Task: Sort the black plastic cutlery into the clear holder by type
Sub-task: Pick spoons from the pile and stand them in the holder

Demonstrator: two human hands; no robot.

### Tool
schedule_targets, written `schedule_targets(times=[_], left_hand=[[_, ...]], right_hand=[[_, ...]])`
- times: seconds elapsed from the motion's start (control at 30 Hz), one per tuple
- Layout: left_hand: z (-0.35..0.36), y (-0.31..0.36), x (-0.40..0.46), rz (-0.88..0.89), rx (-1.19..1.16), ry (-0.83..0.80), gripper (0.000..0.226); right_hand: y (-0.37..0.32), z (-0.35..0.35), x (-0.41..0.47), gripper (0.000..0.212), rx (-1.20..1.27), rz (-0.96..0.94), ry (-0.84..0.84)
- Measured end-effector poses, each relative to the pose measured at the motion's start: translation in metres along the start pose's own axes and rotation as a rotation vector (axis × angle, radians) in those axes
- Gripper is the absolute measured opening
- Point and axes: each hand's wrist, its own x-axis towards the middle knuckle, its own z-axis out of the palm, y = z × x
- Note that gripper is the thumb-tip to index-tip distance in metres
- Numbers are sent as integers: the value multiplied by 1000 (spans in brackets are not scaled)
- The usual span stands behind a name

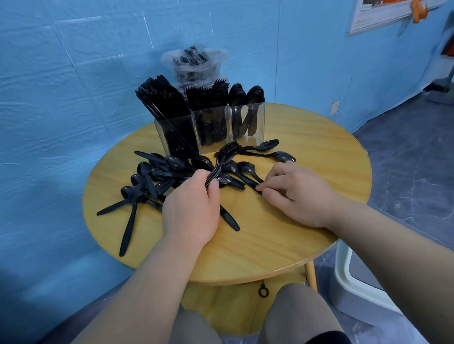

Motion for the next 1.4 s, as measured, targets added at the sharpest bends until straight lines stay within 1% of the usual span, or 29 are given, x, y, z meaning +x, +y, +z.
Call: schedule_targets(times=[0.1, 0.23, 0.3, 0.37, 0.4, 0.43, 0.47, 0.53, 0.6, 0.67, 0.9, 1.07, 1.23, 1.33, 1.4], left_hand=[[1, -2, 1, -8, -16, -4, 24], [1, -2, 2, -19, -50, -4, 23], [2, -2, 2, -24, -62, -7, 23], [2, -2, 2, -23, -67, -15, 23], [2, -2, 3, -22, -70, -16, 23], [3, -2, 3, -21, -73, -16, 23], [3, -2, 3, -21, -76, -15, 23], [3, -3, 4, -26, -78, -16, 23], [3, -4, 3, -26, -79, -20, 24], [3, -5, 3, -22, -82, -25, 24], [6, -7, 5, -3, -74, -74, 24], [4, -4, 4, 31, -80, -132, 24], [0, -1, 2, 58, -93, -146, 21], [0, 0, 2, 39, -112, -137, 21], [-1, 1, 2, 17, -142, -138, 21]], right_hand=[[-1, -2, -4, 26, 110, 2, 19], [-3, -3, -1, 32, 41, -11, -85], [-5, -7, -1, 32, 133, 10, -100], [-6, -15, 2, 35, 260, 65, -32], [-6, -17, 6, 38, 268, 83, 11], [-5, -19, 13, 44, 226, 85, 26], [-4, -18, 21, 51, 154, 81, -6], [-6, -13, 36, 62, 12, 63, -131], [-7, -4, 46, 63, -33, 55, -226], [-5, 1, 49, 59, -28, 64, -265], [8, -4, 24, 43, -53, 57, -122], [9, -9, 11, 34, -4, 35, -51], [11, -4, 2, 25, 28, 54, 141], [13, -4, 4, 25, 53, 85, 290], [13, -7, 11, 25, 36, 95, 338]])
